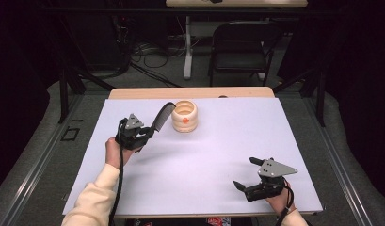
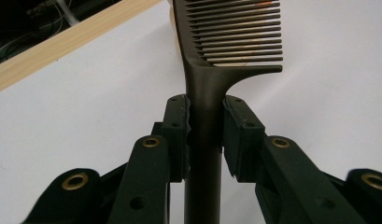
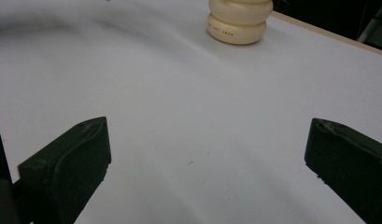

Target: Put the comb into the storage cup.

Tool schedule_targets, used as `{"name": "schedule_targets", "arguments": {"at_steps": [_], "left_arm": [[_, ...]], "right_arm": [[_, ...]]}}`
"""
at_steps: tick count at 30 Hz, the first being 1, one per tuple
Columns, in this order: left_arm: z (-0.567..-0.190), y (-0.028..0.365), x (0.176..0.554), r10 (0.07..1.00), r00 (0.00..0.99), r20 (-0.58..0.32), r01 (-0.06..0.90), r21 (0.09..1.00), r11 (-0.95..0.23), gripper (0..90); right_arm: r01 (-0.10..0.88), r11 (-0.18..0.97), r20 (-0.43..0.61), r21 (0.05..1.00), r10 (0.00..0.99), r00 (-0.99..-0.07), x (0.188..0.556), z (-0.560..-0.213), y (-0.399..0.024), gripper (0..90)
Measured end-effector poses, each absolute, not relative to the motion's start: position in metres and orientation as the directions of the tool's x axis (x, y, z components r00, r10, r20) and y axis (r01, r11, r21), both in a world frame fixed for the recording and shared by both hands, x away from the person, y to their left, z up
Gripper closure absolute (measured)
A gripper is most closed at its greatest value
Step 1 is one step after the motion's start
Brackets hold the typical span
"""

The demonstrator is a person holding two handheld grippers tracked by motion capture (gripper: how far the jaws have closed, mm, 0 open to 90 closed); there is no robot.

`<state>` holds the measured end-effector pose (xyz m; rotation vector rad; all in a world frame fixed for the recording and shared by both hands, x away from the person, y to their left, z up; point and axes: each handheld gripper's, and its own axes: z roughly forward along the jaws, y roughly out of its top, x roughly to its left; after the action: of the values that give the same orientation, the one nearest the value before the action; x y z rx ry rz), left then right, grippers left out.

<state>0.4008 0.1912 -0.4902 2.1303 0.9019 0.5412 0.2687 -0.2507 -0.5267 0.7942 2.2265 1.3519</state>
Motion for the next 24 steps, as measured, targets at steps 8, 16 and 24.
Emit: {"name": "schedule_targets", "arguments": {"at_steps": [8, 16, 24], "left_arm": [[-0.4891, 0.1881, 0.4019, 0.748, 0.658, 0.089, 0.412, 0.789, -0.456, 72.4], [-0.4886, 0.1881, 0.4032, 0.757, 0.649, 0.082, 0.407, 0.803, -0.436, 72.4], [-0.4890, 0.1861, 0.4055, 0.759, 0.647, 0.075, 0.402, 0.812, -0.423, 72.4]], "right_arm": [[0.254, 0.366, -0.056, 0.895, 0.658, -0.751, 0.2687, -0.5267, -0.2506, 0.0], [0.256, 0.367, -0.056, 0.894, 0.659, -0.750, 0.2690, -0.5268, -0.2503, 0.0], [0.256, 0.368, -0.056, 0.894, 0.659, -0.750, 0.2692, -0.5269, -0.2500, 0.0]]}}
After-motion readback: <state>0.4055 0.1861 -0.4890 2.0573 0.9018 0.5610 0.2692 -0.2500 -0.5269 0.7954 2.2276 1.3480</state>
